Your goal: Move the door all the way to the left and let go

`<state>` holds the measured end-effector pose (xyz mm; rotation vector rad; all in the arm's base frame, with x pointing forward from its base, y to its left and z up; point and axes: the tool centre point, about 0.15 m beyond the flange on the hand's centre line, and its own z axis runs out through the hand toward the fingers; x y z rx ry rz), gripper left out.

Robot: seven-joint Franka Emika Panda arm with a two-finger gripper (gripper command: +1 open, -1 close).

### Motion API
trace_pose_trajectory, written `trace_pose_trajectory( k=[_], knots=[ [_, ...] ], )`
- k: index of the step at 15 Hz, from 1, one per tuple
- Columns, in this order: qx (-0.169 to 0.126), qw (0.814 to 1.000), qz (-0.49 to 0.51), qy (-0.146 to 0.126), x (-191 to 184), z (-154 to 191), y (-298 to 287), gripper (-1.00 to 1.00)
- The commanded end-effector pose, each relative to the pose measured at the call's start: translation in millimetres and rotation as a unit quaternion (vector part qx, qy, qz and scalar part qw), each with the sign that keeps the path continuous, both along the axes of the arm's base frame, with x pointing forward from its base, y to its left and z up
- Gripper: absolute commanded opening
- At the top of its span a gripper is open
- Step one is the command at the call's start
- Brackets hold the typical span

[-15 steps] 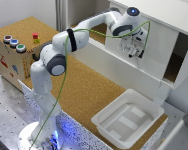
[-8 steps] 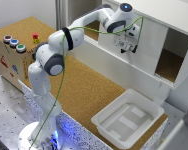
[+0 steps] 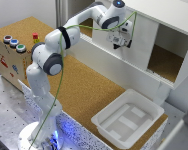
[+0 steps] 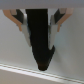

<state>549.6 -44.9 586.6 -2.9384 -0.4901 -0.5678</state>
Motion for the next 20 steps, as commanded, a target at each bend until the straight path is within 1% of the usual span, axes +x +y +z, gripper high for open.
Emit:
trace_pose_trajectory(
  k=[1, 4, 8, 15, 18, 19, 20],
  knots=[
    [-0.038, 0.998, -0.045, -0.031, 11, -10, 93, -1.0],
    [-0.047, 0.998, -0.043, -0.029, 7, -11, 126, -1.0],
    [-0.044, 0.998, -0.043, -0.027, 0, -6, 164, -1.0],
    [-0.035, 0.998, -0.018, -0.041, -10, 12, 207, -1.0],
    [-0.033, 0.998, -0.009, -0.043, -13, 13, 218, -1.0],
    [-0.041, 0.998, -0.015, -0.035, -15, 13, 221, -1.0],
    [-0.043, 0.998, -0.031, -0.034, -21, 13, 221, 1.0]
  ],
)
